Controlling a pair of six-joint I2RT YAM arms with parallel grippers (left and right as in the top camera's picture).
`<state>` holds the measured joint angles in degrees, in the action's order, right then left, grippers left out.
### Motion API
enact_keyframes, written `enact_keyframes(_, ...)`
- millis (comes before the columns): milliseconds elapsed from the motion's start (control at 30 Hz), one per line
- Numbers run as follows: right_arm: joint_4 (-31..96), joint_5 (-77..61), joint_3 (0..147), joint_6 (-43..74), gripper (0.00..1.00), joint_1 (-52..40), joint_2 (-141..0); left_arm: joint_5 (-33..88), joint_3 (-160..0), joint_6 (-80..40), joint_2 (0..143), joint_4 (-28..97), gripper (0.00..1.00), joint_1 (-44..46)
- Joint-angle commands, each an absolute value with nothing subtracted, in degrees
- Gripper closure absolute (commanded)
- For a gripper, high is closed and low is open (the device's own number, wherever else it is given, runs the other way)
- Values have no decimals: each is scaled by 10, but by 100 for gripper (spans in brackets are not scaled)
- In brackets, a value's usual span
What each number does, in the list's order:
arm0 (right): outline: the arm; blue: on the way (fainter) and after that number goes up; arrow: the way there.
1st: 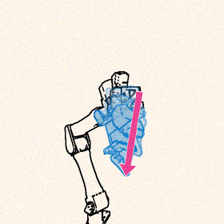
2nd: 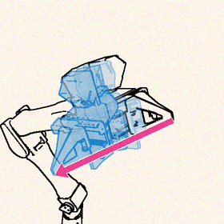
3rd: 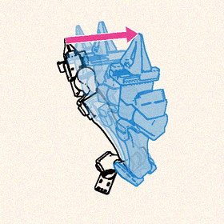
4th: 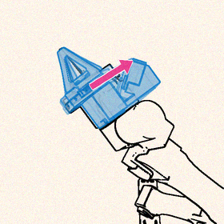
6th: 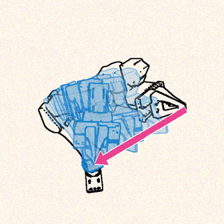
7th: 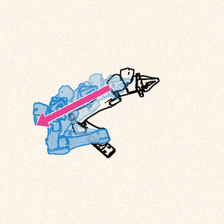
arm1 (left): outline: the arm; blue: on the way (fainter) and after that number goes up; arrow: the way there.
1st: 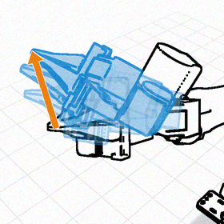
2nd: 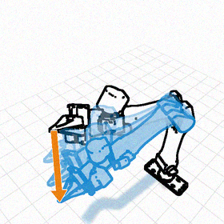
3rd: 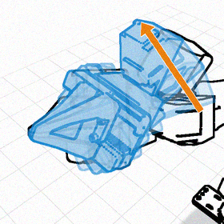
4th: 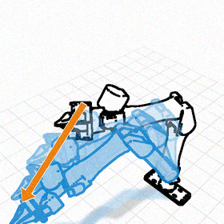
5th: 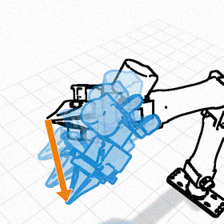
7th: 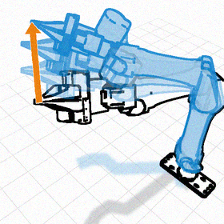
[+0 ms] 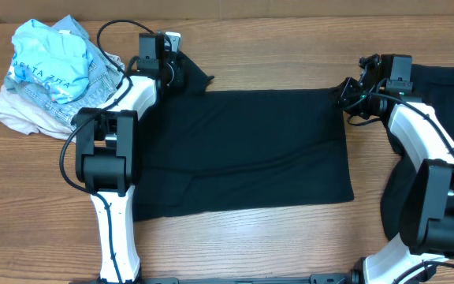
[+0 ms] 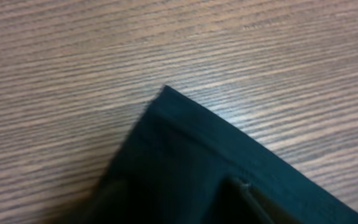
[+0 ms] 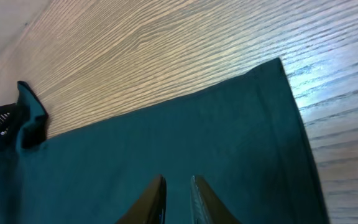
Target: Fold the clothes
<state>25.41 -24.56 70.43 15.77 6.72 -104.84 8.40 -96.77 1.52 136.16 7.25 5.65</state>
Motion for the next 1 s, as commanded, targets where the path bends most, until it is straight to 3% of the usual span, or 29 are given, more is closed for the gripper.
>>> enact_keyframes(0,250,-176,709,143,80,66,-1043,87,-973,12,1389,70,74,56)
enact_keyframes(33,249,-146,708,143,75,66,-1044,90,-974,10,1389,70,87,56)
enact_keyframes(67,243,-107,708,143,54,66,-1047,97,-977,-4,1389,74,96,56)
enact_keyframes(167,224,-71,708,143,41,66,-1066,135,-984,-17,1382,84,96,56)
enact_keyframes(333,161,-82,708,143,37,64,-1120,146,-992,-17,1348,114,96,56)
enact_keyframes(733,58,-137,708,134,51,63,-1199,83,-992,10,1258,220,96,55)
enact_keyframes(967,27,-140,708,135,52,63,-1213,70,-992,11,1240,279,96,55)
